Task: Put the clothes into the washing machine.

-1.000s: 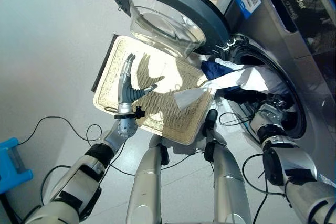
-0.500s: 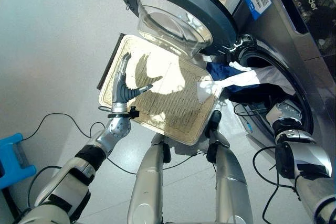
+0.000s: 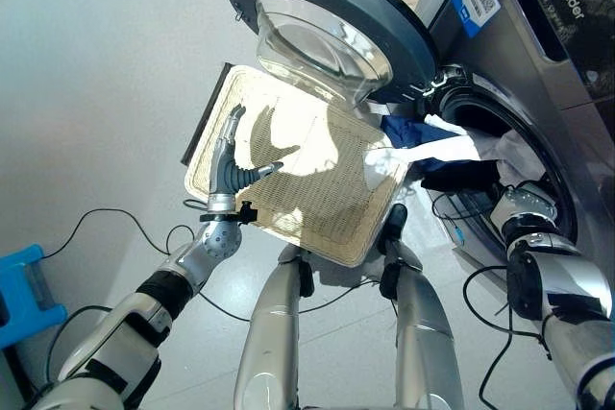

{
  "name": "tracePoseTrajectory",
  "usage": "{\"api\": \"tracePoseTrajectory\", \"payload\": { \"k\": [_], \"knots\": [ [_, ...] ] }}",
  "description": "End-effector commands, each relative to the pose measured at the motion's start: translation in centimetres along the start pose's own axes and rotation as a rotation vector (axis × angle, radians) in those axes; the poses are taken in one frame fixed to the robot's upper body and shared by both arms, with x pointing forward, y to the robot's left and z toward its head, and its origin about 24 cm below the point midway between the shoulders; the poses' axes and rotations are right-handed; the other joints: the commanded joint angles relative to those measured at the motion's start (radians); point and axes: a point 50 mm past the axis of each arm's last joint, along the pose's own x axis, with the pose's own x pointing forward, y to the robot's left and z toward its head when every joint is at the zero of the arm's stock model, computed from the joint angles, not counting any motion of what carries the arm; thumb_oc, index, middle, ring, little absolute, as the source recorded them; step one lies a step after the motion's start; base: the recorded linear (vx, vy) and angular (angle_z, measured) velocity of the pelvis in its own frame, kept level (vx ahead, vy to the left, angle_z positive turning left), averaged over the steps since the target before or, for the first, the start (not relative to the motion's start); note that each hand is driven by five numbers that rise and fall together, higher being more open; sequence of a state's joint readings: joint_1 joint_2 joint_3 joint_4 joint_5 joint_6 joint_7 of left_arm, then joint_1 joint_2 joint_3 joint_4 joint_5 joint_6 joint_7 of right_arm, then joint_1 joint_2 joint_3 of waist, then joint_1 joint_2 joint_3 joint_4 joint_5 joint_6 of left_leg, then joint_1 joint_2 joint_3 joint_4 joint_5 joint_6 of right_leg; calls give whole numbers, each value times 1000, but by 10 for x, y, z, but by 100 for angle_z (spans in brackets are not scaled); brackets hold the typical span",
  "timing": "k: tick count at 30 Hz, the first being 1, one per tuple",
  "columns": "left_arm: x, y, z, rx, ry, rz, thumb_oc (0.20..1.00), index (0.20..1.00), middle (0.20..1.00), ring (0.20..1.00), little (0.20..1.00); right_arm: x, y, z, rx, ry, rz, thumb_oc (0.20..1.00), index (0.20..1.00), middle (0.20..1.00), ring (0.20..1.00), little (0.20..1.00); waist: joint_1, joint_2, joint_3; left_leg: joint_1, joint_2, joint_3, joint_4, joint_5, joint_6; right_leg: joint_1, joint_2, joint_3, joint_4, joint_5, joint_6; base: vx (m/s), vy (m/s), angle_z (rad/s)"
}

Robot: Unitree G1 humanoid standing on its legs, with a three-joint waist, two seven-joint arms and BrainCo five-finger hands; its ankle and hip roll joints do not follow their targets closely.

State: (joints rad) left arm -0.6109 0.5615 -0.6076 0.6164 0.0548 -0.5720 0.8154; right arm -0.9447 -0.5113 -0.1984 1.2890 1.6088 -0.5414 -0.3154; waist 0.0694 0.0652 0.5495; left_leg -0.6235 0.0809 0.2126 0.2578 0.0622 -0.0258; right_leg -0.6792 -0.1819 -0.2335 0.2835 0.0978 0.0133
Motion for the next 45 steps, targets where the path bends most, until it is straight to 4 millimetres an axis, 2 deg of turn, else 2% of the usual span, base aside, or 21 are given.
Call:
{"api": "tracePoseTrajectory", "payload": {
  "k": [1,3,4,6,7,11,17,23,26,27,30,32,38,39,42,45],
  "knots": [
    [12,-4,10,-73,-13,77,1000,1000,1000,1000,1000,14,39,75,-353,-268,84,1000,1000,1000,1000,1000,-20,31,-29,7,-56,-32,-14,-53,-44,3,-10,-61,126,-92,112,0,0,0],
    [13,-4,11,-72,-14,73,1000,1000,1000,1000,1000,13,40,66,-525,-273,52,1000,1000,1000,1000,1000,-18,32,-29,6,-56,-31,-14,-53,-42,1,-11,-64,125,-92,111,3,1,-2],
    [12,-4,10,-69,-12,68,1000,1000,1000,1000,1000,14,36,63,-722,-286,8,1000,1000,1000,1000,1000,-15,32,-29,9,-55,-28,-15,-58,-41,2,-12,-67,128,-97,112,0,0,0],
    [12,-3,9,-67,-11,67,1000,1000,1000,1000,1000,14,35,61,-815,-284,-13,1000,1000,1000,1000,1000,-13,32,-29,6,-55,-28,-12,-59,-39,-1,-14,-68,131,-98,112,0,0,0],
    [10,-3,8,-68,-14,64,1000,1000,1000,1000,1000,16,30,58,-893,-231,-36,1000,1000,1000,1000,1000,-9,33,-29,1,-56,-29,-9,-60,-38,-7,-14,-70,136,-98,113,0,0,0],
    [9,-4,9,-67,-20,54,1000,1000,1000,1000,1000,16,27,51,-943,-181,-28,1000,1000,1000,1000,1000,-4,34,-29,-4,-55,-31,-12,-59,-36,-15,-13,-70,139,-100,112,1,1,3],
    [6,-7,10,-75,-22,47,1000,1000,1000,1000,1000,14,24,42,-1023,-205,-19,1000,1000,1000,1000,1000,-2,35,-29,-10,-57,-32,-14,-61,-33,-24,-12,-66,142,-99,113,0,0,0],
    [3,-13,12,-75,-26,39,1000,1000,1000,1000,1000,7,24,33,-1155,-350,76,1000,1000,1000,1000,1000,-9,37,-29,-13,-57,-30,-17,-62,-29,-31,-11,-62,141,-96,115,0,0,0],
    [-2,-12,10,-75,-11,60,1000,1000,1000,1000,1000,-4,23,17,-1280,-477,183,1000,1000,1000,1000,1000,-21,34,-29,-18,-56,-26,-18,-62,-29,-40,-3,-52,139,-94,117,-5,36,0],
    [-5,-12,9,-76,-5,70,1000,1000,1000,1000,1000,-10,17,8,-1352,-544,234,1000,1000,1000,1000,1000,-29,33,-29,-17,-55,-20,-22,-60,-30,-43,0,-48,136,-93,118,-7,36,1],
    [-9,-13,8,-77,-1,85,1000,1000,1000,1000,1000,-17,3,-1,-1403,-599,276,1000,1000,1000,1000,1000,-38,32,-29,-19,-51,-12,-26,-60,-29,-48,5,-43,134,-95,119,-7,24,-2],
    [-15,-14,8,-76,-2,103,1000,1000,1000,1000,1000,-25,-18,-14,-1474,-623,327,1000,1000,1000,1000,1000,-51,30,-29,-21,-45,-1,-32,-60,-30,-52,10,-35,127,-97,120,-17,37,-4],
    [-23,-20,8,-76,-2,127,1000,1000,1000,1000,1000,-33,-56,-31,-1579,-578,342,1000,1000,1000,1000,1000,-67,29,-29,-22,-42,7,-39,-60,-36,-55,22,-23,116,-101,120,-12,23,-3],
    [-25,-22,8,-78,-1,136,1000,1000,1000,1000,1000,-34,-71,-37,-1663,-536,359,1000,1000,1000,1000,1000,-71,29,-29,-23,-39,11,-42,-59,-35,-56,23,-23,110,-100,118,-11,16,-6],
    [-27,-24,7,-81,2,141,1000,1000,1000,1000,1000,-38,-82,-44,-1728,-517,387,1000,1000,1000,1000,1000,-72,29,-29,-23,-39,14,-43,-58,-36,-54,23,-22,103,-98,117,-6,10,-5],
    [-27,-26,9,-82,-7,138,1000,1000,1000,1000,1000,-42,-82,-49,-1746,-525,432,1000,1000,1000,1000,1000,-74,29,-29,-26,-39,15,-44,-55,-37,-54,23,-22,96,-95,117,0,0,0]
  ]
}}
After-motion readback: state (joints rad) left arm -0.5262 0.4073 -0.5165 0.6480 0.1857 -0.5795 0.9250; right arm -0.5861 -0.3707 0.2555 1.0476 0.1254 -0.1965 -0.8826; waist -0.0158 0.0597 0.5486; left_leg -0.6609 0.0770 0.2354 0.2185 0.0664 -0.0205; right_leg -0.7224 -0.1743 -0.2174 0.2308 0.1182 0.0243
